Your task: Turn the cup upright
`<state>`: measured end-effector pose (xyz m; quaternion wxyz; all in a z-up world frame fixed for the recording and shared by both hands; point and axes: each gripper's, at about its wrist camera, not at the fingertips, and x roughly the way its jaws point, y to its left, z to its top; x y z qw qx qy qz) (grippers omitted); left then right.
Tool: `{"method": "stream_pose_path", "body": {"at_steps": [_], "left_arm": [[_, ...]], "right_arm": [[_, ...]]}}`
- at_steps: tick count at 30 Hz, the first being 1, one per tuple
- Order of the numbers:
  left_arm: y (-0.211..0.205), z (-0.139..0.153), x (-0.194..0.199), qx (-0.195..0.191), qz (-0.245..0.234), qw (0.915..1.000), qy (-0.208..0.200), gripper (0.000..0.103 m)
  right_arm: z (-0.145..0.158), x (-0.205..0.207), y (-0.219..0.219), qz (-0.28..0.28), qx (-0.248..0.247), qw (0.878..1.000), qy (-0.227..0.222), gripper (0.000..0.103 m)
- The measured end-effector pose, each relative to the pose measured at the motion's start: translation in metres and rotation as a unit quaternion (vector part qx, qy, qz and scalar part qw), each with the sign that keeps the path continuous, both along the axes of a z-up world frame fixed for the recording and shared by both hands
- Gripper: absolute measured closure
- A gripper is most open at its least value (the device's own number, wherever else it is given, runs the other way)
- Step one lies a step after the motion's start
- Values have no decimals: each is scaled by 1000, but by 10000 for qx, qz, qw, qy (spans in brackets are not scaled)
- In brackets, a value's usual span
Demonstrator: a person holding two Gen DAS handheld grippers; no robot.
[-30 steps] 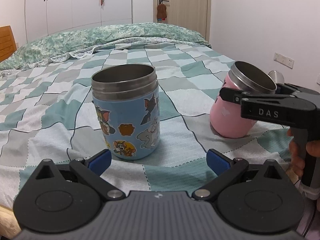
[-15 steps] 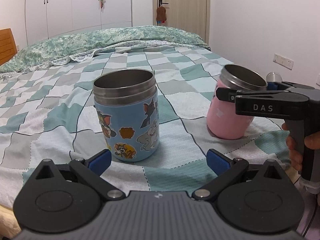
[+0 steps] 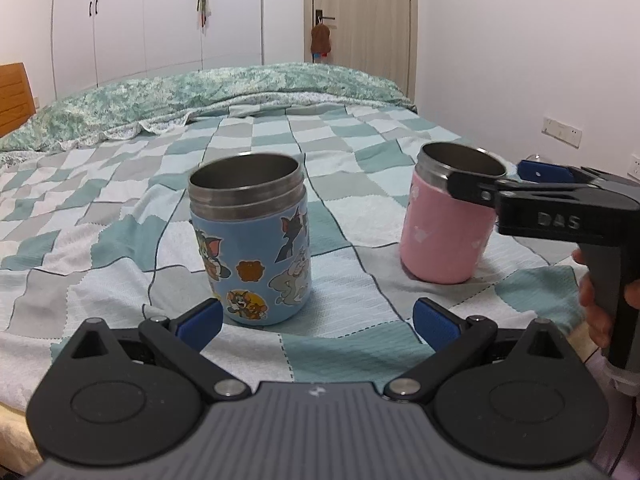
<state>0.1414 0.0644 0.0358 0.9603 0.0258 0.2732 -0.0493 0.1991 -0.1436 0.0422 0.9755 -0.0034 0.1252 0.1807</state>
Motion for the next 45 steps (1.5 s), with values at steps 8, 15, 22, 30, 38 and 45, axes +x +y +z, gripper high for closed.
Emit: {"method": "stream_pose_path", "body": {"at_steps": [8,15,22,30,38,45], "left_arm": [[-10,15,-35,16,25,9990,-451,0],[-16,11,-77,-162,183,9958,-883,0],[-16,-20,-103,-131,551,9901,-1287,0],[-21,-36,-112,-123,728,9811,-1791,0],[-24,-38,-116,-104,750,9775,-1966,0],[-27,-38,-117,-32,719,9768,-2019,0]], "right_arm": [[12,-60,-27,-37,-4,9992,-396,0],[7,-118,-47,-29,-179,9987,-470,0],[-26,-150,-59,-357,-296,9980,-438,0],[-42,-161,-70,-704,-292,9942,-762,0],[-43,-163,-77,-802,-226,9929,-850,0],[-43,-164,-79,-819,-153,9926,-884,0]]}}
